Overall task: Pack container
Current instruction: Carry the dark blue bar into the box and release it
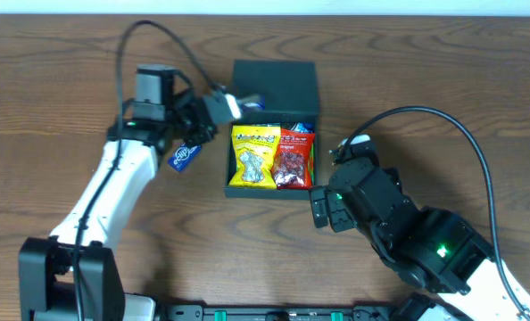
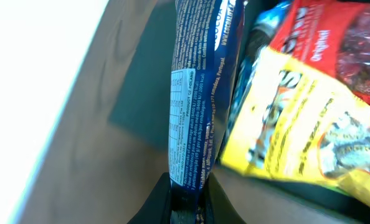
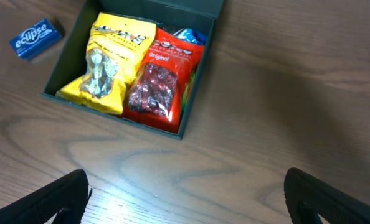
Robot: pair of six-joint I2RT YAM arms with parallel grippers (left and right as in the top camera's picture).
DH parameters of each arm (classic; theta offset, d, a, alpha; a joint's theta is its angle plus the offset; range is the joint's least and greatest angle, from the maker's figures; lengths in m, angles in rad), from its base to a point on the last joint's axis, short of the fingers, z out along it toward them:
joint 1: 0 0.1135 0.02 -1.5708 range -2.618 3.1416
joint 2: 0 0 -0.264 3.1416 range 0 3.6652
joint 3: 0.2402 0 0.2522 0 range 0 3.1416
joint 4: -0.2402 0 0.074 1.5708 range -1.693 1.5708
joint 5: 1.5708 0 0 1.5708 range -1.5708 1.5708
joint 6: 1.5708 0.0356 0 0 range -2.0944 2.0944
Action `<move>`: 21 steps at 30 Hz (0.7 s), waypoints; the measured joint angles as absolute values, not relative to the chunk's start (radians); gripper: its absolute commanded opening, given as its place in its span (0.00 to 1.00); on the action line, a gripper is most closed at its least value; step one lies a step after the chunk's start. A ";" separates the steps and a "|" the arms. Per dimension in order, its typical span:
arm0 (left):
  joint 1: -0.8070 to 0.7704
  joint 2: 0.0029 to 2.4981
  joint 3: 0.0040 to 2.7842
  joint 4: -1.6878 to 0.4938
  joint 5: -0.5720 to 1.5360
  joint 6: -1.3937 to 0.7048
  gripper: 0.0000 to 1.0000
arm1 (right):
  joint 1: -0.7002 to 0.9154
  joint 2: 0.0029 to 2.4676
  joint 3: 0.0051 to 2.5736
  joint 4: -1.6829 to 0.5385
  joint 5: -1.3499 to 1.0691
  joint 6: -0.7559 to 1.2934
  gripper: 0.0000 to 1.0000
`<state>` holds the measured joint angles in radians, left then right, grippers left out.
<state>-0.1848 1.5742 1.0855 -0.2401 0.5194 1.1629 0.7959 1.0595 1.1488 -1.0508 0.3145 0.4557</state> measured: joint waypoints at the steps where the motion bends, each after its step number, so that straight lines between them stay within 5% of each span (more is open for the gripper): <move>1: -0.202 1.574 1.085 -0.225 0.515 1.188 0.06 | 0.796 1.060 1.149 -1.051 0.315 0.456 0.99; 21: -0.361 1.695 1.085 -0.051 0.463 1.306 0.06 | 0.796 1.060 1.149 -1.050 0.315 0.456 0.99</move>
<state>-0.3614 1.6947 1.0855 -0.0513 0.4625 1.3064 0.7959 1.0599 1.1488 -1.0504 0.3145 0.4557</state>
